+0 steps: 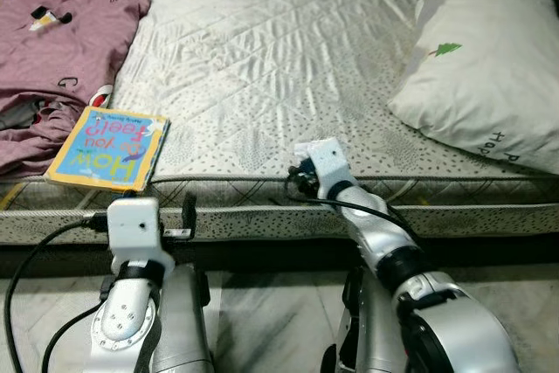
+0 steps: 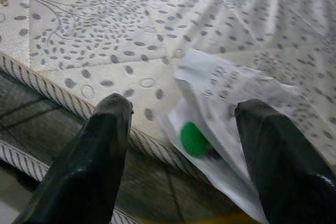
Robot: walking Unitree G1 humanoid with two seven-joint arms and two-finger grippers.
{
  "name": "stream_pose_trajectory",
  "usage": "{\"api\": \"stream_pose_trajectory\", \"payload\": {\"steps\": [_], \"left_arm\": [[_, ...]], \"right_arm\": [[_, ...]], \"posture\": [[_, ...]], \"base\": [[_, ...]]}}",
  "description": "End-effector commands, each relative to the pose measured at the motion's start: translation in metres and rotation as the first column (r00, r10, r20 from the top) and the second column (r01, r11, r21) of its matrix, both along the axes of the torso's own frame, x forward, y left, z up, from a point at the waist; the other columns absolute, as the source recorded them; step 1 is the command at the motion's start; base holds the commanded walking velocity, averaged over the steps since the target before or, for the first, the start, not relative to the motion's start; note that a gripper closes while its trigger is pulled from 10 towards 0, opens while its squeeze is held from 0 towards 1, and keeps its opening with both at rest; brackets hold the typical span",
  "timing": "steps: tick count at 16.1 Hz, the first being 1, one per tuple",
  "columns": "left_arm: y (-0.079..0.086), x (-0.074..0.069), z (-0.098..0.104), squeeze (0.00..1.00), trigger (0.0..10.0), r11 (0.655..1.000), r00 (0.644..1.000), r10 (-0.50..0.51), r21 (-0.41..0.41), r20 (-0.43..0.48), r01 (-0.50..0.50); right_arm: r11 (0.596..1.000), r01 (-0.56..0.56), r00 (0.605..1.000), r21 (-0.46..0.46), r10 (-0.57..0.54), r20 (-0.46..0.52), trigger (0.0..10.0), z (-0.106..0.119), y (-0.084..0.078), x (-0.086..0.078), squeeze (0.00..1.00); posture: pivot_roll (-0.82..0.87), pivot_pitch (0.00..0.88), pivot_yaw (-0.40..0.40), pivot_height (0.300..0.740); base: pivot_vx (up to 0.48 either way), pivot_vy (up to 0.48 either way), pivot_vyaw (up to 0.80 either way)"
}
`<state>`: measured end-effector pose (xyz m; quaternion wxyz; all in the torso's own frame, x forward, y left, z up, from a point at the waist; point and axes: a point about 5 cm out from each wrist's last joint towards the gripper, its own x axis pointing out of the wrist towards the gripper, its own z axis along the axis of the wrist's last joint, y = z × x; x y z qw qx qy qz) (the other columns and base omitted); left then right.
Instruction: Clean up the room
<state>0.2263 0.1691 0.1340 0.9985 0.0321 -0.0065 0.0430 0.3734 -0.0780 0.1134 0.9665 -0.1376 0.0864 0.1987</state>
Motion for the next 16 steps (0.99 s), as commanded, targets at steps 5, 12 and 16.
{"api": "stream_pose_trajectory", "payload": {"steps": [5,12,16], "left_arm": [[0.003,-0.005,0.008,0.0,10.0,1.0,1.0,0.01,0.017,-0.003,-0.01],[0.003,-0.003,0.009,0.0,10.0,1.0,1.0,0.02,0.016,-0.012,-0.02],[0.002,0.001,0.01,0.0,10.0,1.0,1.0,0.017,0.013,-0.007,-0.017]], "right_arm": [[0.999,0.017,0.999,0.041,-0.015,-0.048,0.0,-0.008,0.013,-0.002,0.0],[0.999,0.024,0.997,0.026,-0.022,-0.069,0.0,-0.015,0.023,-0.007,0.0],[0.999,0.032,0.997,0.025,-0.03,-0.07,0.0,-0.016,0.023,-0.007,0.0]], "posture": [[0.31,0.199,-0.022,0.479],[0.31,0.199,-0.027,0.479],[0.31,0.193,-0.028,0.479]], "base": [[0.0,0.0,0.0],[0.0,0.0,0.0],[0.0,0.0,0.0]]}}
